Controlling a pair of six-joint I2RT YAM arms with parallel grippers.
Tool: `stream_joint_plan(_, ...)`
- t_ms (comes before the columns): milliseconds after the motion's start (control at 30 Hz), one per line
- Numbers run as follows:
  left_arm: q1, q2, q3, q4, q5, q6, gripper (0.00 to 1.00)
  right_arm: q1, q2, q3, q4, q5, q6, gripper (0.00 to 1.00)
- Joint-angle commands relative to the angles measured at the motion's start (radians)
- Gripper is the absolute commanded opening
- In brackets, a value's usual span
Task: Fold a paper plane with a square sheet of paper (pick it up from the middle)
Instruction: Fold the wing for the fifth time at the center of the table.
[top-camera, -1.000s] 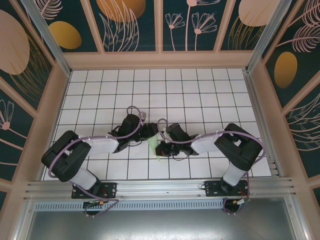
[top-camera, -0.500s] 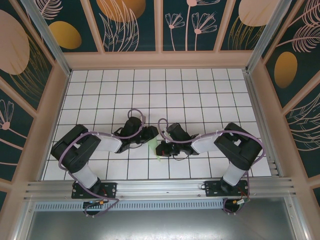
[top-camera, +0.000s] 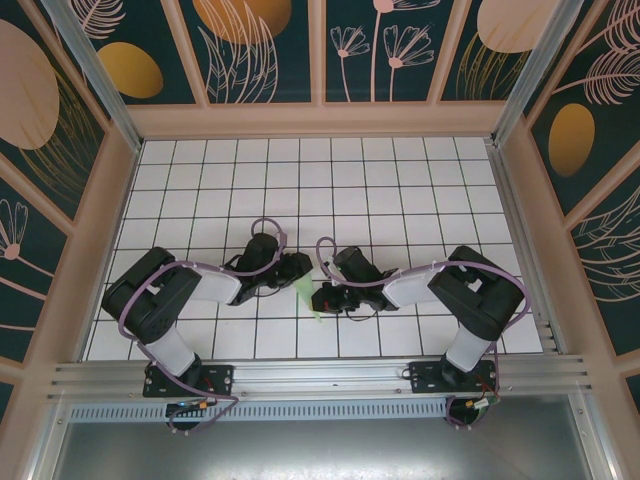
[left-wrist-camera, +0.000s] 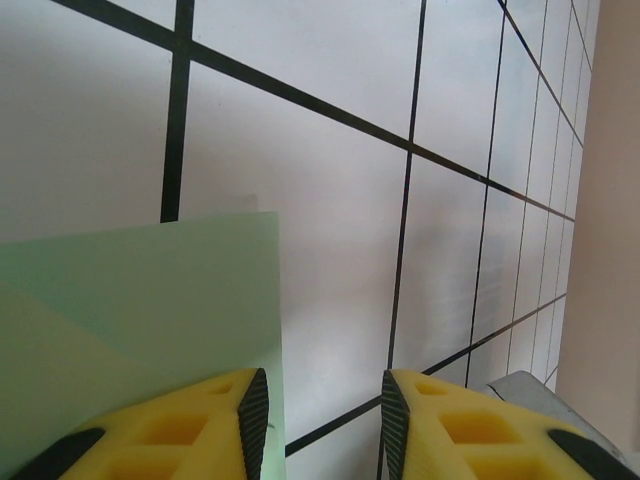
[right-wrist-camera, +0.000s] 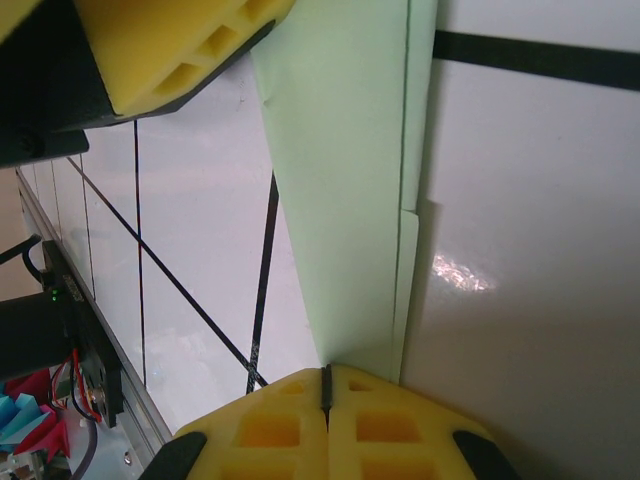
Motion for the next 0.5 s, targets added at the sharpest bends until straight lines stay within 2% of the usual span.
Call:
stream_joint_plan(0, 0.044, 0.030, -0.011, -0.078, -0.073, 0.057, 0.39, -0.003, 0.039, -0.042, -0.177, 0.062, -0.010, 0.03)
stream_joint_plan(467, 0.110, 0.029, 0.002, -0.095, -0.053, 0.140, 0.40, -0.001, 0.054, -0.045, -0.192, 0.066, -0.008, 0.02)
